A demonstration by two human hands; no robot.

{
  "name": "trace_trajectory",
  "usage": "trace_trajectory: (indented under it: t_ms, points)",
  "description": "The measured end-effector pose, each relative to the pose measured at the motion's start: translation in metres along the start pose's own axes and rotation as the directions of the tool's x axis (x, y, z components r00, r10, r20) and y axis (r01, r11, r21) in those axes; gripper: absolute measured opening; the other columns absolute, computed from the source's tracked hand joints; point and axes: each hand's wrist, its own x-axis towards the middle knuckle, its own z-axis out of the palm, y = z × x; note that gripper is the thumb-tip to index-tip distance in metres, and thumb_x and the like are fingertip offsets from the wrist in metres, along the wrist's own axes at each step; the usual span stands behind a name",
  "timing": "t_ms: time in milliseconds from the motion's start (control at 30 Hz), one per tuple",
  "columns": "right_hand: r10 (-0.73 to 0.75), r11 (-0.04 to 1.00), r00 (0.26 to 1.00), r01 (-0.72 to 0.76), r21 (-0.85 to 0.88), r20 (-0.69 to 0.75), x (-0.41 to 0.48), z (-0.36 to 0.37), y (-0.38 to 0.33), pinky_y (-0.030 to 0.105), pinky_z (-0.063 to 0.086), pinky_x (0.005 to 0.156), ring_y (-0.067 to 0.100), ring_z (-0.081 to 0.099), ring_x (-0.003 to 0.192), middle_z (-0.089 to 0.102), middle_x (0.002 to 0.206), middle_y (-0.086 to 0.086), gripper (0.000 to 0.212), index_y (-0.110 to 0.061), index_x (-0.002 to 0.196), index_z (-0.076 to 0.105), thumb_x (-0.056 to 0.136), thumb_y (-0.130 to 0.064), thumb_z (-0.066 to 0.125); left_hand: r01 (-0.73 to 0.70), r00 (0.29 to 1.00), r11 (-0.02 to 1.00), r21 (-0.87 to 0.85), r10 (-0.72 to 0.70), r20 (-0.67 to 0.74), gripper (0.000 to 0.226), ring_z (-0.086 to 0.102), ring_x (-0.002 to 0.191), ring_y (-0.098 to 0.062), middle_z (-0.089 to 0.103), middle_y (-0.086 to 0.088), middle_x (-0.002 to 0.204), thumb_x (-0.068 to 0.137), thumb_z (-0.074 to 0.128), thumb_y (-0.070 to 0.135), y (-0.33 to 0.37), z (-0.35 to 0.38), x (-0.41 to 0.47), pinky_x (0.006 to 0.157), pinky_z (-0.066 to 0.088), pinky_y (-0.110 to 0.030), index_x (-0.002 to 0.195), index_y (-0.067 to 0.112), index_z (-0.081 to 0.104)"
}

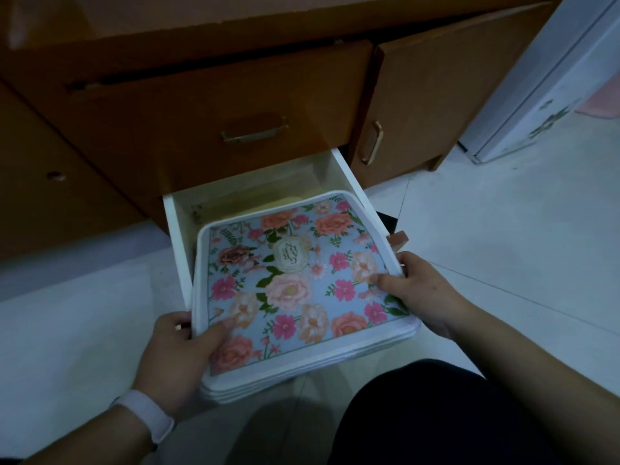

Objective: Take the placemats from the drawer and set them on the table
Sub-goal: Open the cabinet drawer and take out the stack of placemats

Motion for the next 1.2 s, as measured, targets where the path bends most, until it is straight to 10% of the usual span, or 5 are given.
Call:
trace_trajectory:
  t_ms: [300, 533, 1200]
  points:
    - [-0.093, 0.995, 0.996, 0.093, -0.042, -0.009, 0.004, 0.000, -0.010, 0.048, 0.061, 0.078, 0.028, 0.075, 0.087, 0.070, 0.110, 0.014, 0.032, -0.008, 0.110, 0.052, 0.087, -0.012, 0.074, 0.091, 0.994, 0.971, -0.221, -0.073, 0.086, 0.027, 0.073, 0.073, -0.038, 0.074, -0.021, 0.080, 0.078, 0.078, 0.020, 0.019, 0.000, 0.004, 0.078, 0.057, -0.052, 0.092, -0.001, 0.070]
    - [-0.164, 0.983, 0.965, 0.144, -0.113, -0.204, -0.024, 0.008, -0.052, 0.031, 0.060, 0.065, 0.021, 0.074, 0.081, 0.071, 0.100, 0.009, 0.033, -0.007, 0.111, 0.053, 0.086, -0.016, 0.074, -0.108, 0.989, 0.979, -0.171, 0.123, 0.081, 0.037, 0.074, 0.084, -0.031, 0.074, -0.012, 0.101, 0.080, 0.077, 0.019, 0.065, -0.017, 0.007, 0.074, 0.059, -0.053, 0.113, 0.010, 0.062]
    - [-0.067, 0.997, 0.929, 0.052, -0.050, -0.363, -0.358, -0.087, -0.340, 0.033, 0.058, 0.062, 0.015, 0.075, 0.076, 0.071, 0.095, 0.002, 0.032, -0.027, 0.105, 0.051, 0.085, -0.017, 0.075, -0.206, 0.936, 0.975, -0.088, 0.222, 0.272, 0.032, 0.071, 0.075, -0.015, 0.070, -0.001, 0.091, 0.079, 0.075, -0.001, 0.406, -0.099, -0.270, 0.056, 0.058, -0.025, 0.095, 0.022, 0.059]
